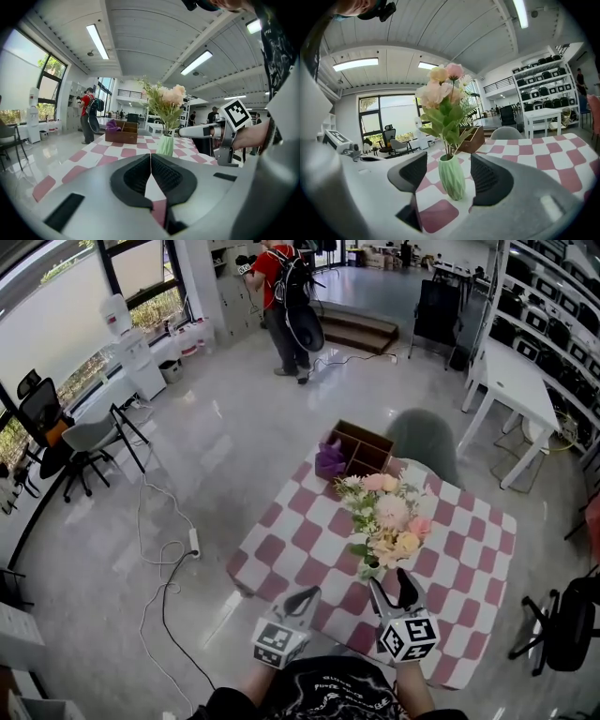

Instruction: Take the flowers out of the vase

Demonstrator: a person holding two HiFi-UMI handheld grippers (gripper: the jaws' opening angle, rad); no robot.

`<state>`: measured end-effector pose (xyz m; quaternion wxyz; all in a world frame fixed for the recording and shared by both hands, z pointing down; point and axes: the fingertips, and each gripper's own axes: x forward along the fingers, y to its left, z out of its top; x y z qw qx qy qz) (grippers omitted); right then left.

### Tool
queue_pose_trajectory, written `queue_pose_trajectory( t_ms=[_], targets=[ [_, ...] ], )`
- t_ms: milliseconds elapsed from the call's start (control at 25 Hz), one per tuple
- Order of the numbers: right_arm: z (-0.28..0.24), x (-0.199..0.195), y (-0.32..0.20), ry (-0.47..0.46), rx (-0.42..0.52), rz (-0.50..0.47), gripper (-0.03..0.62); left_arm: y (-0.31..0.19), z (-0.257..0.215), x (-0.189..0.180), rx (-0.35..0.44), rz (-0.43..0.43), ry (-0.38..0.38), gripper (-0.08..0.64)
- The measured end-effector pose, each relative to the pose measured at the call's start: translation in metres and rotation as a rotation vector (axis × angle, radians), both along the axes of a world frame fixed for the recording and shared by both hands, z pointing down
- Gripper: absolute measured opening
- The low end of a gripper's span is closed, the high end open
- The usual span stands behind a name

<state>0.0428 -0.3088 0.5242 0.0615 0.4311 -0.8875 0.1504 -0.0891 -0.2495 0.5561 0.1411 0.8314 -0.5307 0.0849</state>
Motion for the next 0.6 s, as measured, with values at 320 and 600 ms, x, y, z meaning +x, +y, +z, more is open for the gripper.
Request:
queue_pose_trajectory(
  t_ms=[320,600],
  targets=[
    [-0.006,-0.016,-0.029,0.002,0.012,-0.037,0.348,-0.006,0.002,-0.010,-0.016,-0.038,-0.015,0.012],
    [-0.016,-0.027,-0.044,-0.030,0.041,-0.077,0.356,-0.007,0.007,-0.015,-0.031,-0.054,-0.027,0.012]
  ],
)
